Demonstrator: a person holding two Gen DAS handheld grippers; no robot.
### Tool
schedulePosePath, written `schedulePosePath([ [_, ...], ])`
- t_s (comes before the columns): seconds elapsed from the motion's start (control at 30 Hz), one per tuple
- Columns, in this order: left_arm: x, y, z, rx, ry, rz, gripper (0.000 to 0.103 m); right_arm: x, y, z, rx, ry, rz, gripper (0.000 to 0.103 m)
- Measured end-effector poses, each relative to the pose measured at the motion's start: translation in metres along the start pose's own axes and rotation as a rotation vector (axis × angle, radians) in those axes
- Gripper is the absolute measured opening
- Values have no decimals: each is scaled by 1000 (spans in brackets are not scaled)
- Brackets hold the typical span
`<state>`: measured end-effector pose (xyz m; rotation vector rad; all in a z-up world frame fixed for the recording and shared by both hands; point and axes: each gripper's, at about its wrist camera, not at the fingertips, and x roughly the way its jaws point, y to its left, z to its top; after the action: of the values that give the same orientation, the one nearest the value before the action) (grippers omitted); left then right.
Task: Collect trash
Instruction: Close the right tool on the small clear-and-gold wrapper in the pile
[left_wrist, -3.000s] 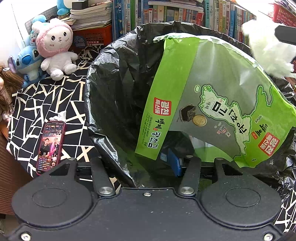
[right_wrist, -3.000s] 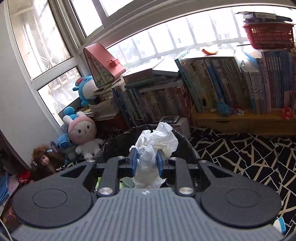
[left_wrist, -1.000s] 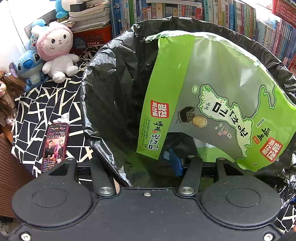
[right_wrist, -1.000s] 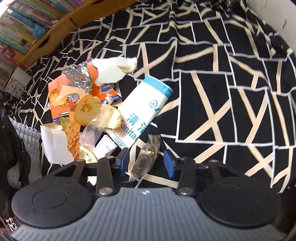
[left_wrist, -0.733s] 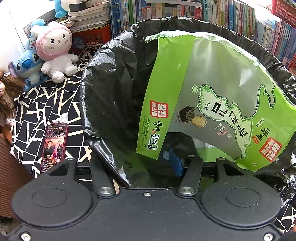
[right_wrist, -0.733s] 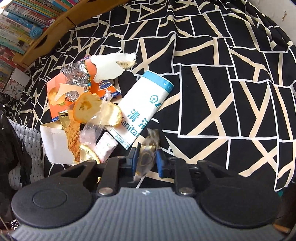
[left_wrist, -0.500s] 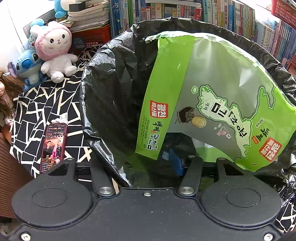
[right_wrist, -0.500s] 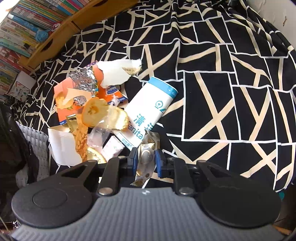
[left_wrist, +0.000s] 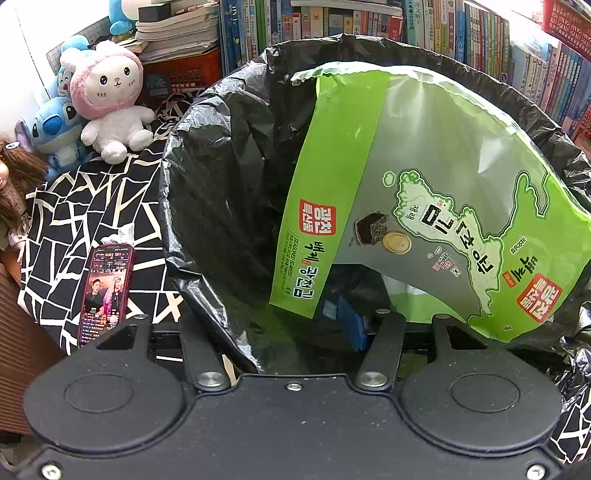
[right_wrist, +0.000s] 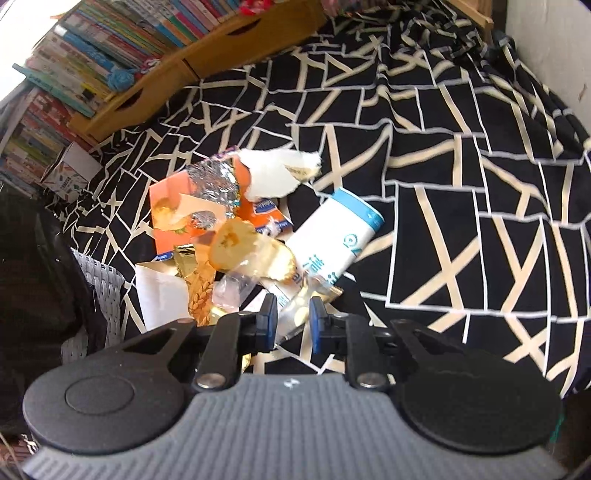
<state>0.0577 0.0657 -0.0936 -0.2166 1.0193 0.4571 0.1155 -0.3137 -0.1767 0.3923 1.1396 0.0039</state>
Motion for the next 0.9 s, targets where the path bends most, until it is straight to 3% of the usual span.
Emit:
schedulePosePath([
  [0.1,0,-1,-1,1,0,-1,54,3,1,1,-12,3,-22,29],
  [0.23,1,-1,-1,1,0,-1,54,14,-7,4,48,45,-29,56],
  [0.47,1,-2,-1,4,-2,1,54,40,-10,17,147,120,-60,58],
  [0.87,-2,-1,-1,5,-6,2,55,66,2,16,127,191,-120,58],
  [0.9,-2,-1,-1,5,-6,2,55,65,2,15,127,189,-117,49],
])
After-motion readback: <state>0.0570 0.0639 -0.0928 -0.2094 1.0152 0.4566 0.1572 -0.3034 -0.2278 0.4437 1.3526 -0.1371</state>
